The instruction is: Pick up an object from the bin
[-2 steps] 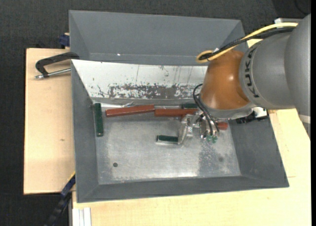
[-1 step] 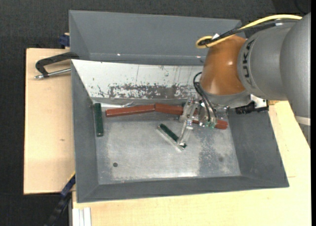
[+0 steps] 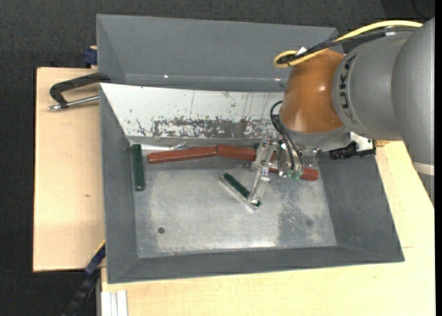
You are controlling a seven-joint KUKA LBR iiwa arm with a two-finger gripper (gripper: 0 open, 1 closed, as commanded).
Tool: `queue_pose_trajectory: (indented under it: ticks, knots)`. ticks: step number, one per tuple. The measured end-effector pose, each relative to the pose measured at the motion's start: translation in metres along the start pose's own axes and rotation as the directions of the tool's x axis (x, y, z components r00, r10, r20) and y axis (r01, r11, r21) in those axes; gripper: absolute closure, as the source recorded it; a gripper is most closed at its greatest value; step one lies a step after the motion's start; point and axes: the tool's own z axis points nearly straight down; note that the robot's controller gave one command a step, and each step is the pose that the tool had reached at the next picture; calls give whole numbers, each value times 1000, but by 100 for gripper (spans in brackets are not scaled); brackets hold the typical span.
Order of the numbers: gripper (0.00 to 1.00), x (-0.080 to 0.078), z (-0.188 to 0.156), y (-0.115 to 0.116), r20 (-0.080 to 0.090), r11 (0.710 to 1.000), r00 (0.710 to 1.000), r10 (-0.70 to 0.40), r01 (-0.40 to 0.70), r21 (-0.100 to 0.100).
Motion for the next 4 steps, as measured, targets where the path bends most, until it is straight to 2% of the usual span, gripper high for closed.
queue_pose_trajectory:
  ticks: [1,2,3,4]
  knots:
    - [0,13,3,13,14,999,999,34,-34,1]
    - [0,17,3,17,21,999,999,41,-41,0]
    - [0,39,0,14,10,989,989,-147,147,1]
    - [0,35,0,17,11,974,974,-226,226,3]
